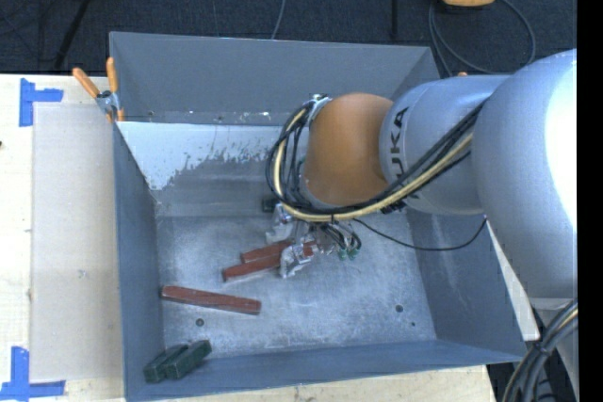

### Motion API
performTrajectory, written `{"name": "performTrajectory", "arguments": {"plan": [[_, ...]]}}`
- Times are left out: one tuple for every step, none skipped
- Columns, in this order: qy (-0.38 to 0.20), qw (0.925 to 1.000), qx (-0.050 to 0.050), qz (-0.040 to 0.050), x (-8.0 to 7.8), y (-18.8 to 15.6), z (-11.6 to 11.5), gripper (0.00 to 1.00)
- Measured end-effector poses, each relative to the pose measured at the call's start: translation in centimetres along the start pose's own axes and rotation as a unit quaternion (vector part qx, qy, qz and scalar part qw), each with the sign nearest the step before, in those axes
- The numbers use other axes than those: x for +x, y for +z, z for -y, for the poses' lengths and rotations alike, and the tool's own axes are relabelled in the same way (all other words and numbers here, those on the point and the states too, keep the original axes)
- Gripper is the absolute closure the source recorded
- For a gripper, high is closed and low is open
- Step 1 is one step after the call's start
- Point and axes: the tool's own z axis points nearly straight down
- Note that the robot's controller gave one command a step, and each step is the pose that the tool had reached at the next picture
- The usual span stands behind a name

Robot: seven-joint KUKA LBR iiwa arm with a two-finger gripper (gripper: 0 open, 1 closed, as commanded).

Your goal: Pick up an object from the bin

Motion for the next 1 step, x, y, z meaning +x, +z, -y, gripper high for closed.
{"name": "performTrajectory", "arguments": {"plan": [[0.0,1.0,0.0,0.0,0.0,0.0,0.0,1.0]]}}
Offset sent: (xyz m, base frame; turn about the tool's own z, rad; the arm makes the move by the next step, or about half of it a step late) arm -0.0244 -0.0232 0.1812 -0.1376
